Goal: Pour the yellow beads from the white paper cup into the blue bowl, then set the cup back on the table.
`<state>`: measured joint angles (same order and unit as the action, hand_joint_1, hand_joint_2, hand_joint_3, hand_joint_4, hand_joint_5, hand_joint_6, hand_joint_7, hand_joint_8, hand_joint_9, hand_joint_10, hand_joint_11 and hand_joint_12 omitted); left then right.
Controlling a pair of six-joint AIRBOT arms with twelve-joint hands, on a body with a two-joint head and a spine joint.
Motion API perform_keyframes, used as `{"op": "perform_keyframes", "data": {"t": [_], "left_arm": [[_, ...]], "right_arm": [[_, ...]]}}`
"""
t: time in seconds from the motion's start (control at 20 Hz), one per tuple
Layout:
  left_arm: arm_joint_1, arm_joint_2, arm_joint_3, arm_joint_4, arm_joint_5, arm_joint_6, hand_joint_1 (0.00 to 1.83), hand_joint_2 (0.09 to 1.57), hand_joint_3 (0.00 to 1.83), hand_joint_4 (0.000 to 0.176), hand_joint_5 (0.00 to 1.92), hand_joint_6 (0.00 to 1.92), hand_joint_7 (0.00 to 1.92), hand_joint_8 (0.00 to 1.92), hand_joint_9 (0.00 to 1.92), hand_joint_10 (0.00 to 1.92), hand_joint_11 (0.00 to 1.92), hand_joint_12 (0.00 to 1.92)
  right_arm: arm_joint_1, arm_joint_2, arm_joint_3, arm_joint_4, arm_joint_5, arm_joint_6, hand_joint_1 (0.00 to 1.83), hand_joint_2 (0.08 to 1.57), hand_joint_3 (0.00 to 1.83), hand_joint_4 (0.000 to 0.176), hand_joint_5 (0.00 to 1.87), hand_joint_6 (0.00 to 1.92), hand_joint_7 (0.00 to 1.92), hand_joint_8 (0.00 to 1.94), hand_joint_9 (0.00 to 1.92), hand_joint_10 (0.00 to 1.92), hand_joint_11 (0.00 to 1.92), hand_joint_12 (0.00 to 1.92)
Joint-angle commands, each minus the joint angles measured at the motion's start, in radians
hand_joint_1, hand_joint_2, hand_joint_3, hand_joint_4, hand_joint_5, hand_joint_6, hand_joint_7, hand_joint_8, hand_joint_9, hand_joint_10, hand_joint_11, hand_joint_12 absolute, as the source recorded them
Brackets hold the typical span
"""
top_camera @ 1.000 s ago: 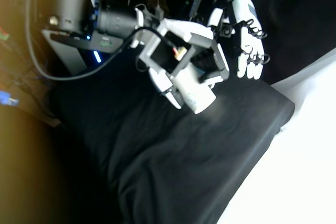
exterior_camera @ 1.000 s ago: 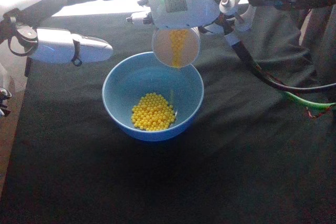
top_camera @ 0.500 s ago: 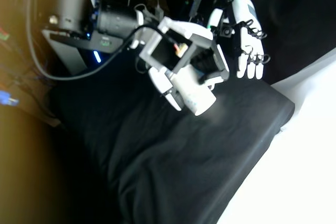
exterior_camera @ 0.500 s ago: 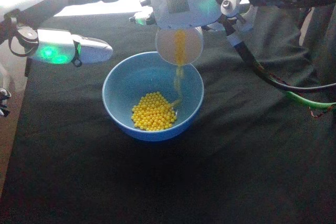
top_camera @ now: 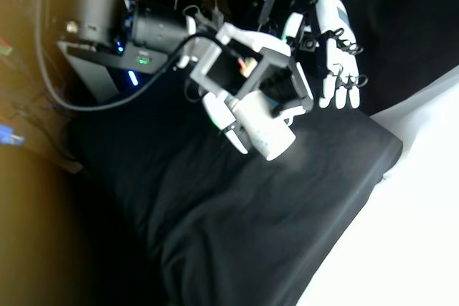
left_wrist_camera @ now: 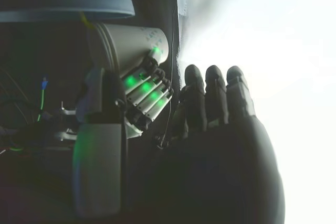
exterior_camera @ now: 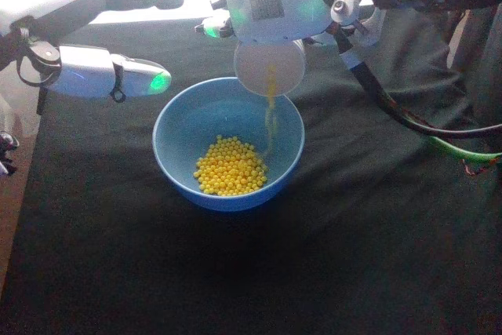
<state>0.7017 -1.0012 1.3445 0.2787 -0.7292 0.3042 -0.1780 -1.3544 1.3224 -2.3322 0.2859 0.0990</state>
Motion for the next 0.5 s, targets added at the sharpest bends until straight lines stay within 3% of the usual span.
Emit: {"op": "perform_keyframes", "data": {"t": [0.0, 0.45], "left_arm": [[-0.017, -0.006, 0.005, -0.031, -0.107, -0.008, 0.91, 1.1, 0.0, 0.0, 0.13, 0.0, 0.36, 0.0, 0.15, 0.0, 0.02, 0.03], [-0.019, -0.006, 0.006, -0.03, -0.106, -0.008, 0.89, 1.11, 0.0, 0.0, 0.12, 0.0, 0.36, 0.0, 0.17, 0.0, 0.03, 0.05]], "right_arm": [[0.016, 0.0, 0.005, -0.002, -0.07, -0.015, 1.11, 1.07, 0.76, 0.0, 0.4, 1.85, 0.7, 1.94, 0.8, 1.92, 0.98, 1.92], [0.018, 0.001, 0.005, -0.003, -0.071, -0.015, 1.11, 1.07, 0.76, 0.0, 0.4, 1.85, 0.7, 1.94, 0.8, 1.92, 0.98, 1.92]]}}
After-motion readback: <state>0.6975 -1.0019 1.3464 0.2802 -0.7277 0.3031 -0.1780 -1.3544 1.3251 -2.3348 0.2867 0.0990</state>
